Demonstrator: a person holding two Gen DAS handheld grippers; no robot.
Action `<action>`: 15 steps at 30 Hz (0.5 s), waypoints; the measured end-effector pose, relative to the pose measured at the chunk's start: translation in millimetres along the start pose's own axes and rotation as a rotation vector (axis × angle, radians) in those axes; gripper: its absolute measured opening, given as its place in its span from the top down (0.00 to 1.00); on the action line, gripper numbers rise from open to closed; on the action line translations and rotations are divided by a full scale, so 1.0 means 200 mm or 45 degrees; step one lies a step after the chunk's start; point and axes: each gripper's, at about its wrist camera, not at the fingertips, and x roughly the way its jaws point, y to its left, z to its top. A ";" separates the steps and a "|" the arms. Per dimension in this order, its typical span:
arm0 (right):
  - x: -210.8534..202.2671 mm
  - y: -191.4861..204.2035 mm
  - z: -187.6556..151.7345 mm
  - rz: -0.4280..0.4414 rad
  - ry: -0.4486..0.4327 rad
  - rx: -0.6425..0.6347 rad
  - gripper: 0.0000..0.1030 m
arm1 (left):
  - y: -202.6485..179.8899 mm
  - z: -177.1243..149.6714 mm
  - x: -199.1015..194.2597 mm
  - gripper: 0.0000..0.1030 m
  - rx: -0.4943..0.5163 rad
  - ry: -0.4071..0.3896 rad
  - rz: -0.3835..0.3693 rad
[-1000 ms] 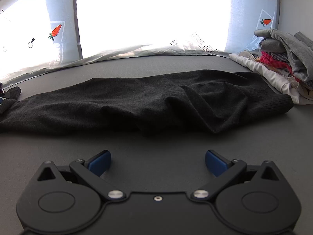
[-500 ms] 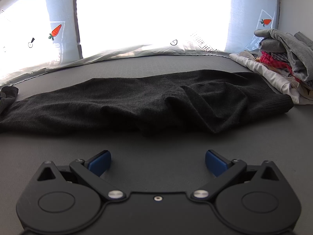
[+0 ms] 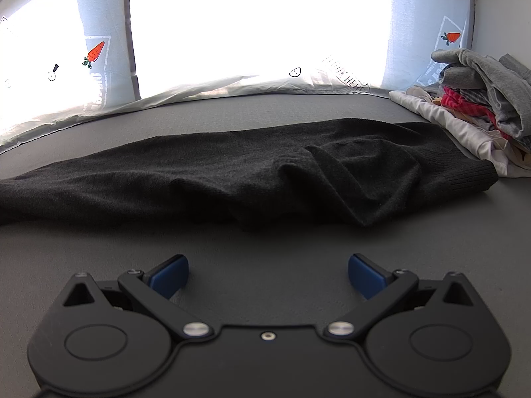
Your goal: Fold clothes
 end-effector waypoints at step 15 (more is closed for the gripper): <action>0.00 0.00 0.01 -0.003 0.002 -0.002 0.00 | -0.01 -0.11 0.01 0.74 0.116 0.129 0.042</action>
